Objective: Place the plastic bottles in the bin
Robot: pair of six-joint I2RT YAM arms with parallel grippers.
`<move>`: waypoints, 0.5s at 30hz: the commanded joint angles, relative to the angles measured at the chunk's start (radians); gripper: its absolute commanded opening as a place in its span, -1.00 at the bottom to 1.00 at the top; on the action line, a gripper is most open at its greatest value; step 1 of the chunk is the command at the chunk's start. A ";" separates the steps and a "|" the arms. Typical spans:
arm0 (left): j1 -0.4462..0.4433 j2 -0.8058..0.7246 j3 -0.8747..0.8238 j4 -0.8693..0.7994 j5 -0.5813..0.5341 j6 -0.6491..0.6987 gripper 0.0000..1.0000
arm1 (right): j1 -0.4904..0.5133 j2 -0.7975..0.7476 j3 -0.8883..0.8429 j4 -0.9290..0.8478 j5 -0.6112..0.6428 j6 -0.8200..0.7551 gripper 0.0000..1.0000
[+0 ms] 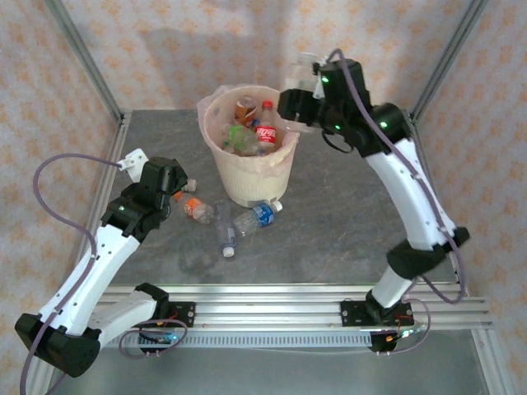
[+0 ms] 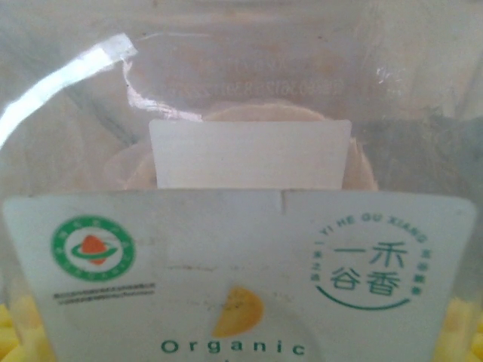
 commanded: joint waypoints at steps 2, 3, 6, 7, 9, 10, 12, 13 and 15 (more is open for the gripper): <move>0.014 0.007 0.006 -0.015 -0.001 -0.020 1.00 | 0.064 0.156 0.238 -0.117 0.092 -0.083 0.09; 0.014 0.006 0.007 -0.014 0.001 -0.022 1.00 | 0.077 0.191 0.275 -0.123 0.098 -0.090 0.10; 0.014 0.003 0.002 -0.010 0.001 -0.024 1.00 | 0.107 0.255 0.314 -0.101 0.101 -0.104 0.10; 0.014 0.002 0.001 -0.008 0.002 -0.023 1.00 | 0.114 0.270 0.319 -0.092 0.101 -0.110 0.10; 0.014 0.001 0.002 -0.008 0.002 -0.020 1.00 | 0.129 0.294 0.320 -0.076 0.120 -0.121 0.10; 0.014 0.001 0.002 -0.008 0.002 -0.018 1.00 | 0.137 0.305 0.321 -0.072 0.138 -0.128 0.10; 0.014 -0.001 0.002 -0.008 -0.001 -0.013 1.00 | 0.149 0.326 0.323 -0.068 0.162 -0.139 0.10; 0.014 -0.002 0.002 -0.009 -0.002 -0.013 1.00 | 0.156 0.335 0.323 -0.067 0.172 -0.144 0.10; 0.014 -0.003 0.002 -0.010 -0.007 -0.012 1.00 | 0.169 0.355 0.324 -0.071 0.181 -0.155 0.11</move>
